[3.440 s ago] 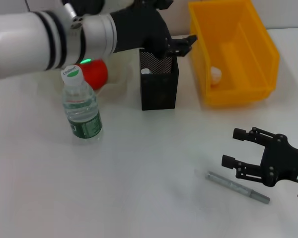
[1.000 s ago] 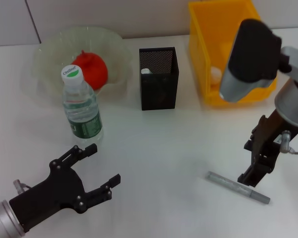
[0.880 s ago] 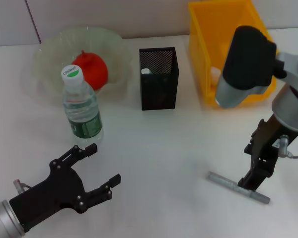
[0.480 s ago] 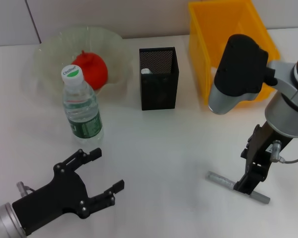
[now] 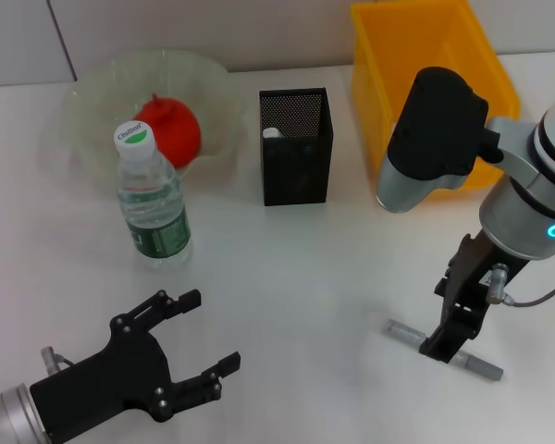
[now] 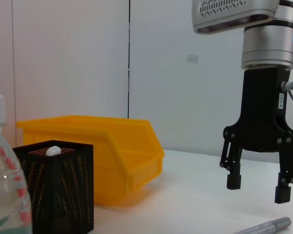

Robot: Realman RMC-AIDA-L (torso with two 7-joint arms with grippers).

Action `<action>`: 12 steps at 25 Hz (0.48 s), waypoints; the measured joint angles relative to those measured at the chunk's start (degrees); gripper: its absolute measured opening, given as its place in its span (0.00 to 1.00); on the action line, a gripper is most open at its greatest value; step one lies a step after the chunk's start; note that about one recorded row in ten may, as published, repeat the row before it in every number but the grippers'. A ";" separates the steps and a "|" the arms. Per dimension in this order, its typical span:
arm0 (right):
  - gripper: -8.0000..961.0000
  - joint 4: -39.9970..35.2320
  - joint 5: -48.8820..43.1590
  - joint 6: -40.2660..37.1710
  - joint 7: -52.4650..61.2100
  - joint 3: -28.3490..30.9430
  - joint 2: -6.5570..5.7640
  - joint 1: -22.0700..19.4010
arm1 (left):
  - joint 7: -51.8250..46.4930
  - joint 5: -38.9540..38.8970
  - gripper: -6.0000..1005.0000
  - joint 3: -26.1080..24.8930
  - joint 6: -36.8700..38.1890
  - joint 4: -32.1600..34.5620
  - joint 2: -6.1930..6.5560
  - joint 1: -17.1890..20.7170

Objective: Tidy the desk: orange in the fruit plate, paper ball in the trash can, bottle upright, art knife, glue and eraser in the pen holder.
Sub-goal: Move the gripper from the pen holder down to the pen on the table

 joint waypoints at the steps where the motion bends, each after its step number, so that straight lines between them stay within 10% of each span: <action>1: 0.82 -0.01 0.30 0.09 0.37 0.00 0.00 0.01 | -0.18 0.27 0.86 0.11 0.03 0.14 0.09 -0.03; 12: 0.82 0.14 0.34 0.49 0.75 -0.01 0.00 0.01 | -2.63 3.56 0.86 -0.43 -0.10 1.78 0.28 -0.10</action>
